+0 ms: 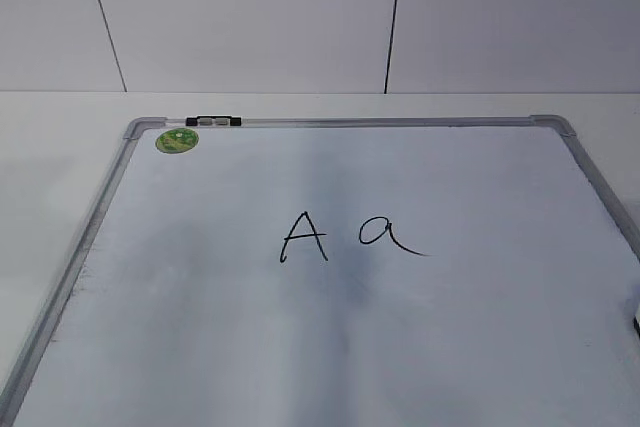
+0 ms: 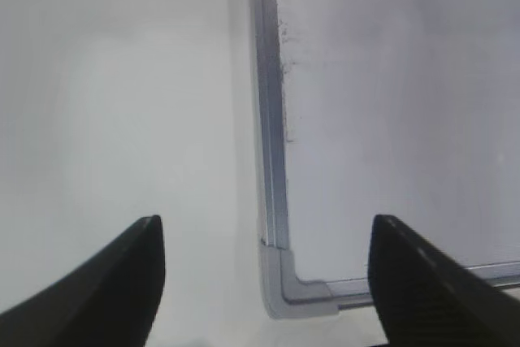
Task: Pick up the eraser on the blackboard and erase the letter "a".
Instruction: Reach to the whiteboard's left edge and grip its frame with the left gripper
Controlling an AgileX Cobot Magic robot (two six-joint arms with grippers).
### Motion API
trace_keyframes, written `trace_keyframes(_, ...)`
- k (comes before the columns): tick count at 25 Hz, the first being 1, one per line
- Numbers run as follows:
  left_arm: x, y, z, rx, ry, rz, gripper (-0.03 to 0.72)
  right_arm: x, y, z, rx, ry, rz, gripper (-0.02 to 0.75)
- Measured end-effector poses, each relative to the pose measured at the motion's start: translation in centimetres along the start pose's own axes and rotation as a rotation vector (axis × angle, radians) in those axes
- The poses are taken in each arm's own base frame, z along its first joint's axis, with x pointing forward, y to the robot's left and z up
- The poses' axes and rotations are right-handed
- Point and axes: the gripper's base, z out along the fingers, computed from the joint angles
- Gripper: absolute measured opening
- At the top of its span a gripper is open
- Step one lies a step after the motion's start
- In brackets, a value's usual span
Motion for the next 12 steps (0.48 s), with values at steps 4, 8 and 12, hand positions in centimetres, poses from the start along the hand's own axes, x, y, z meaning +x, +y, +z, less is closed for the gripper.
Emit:
trace_keyframes(4,-2.5,-0.1,1.6,0.008,0.033,0.002,0.585,-0.5,0.0,0.4,-0.002,0.009,-0.001,0.592)
trace_keyframes(8,-5.1,-0.2,3.2,0.004,0.075,0.006,0.585,-0.8,0.0,0.8,-0.003,0.020,-0.004,0.592)
trace_keyframes(12,-7.2,-0.1,4.8,0.002,0.109,0.001,0.585,-1.0,0.0,0.8,-0.001,0.004,-0.006,0.592)
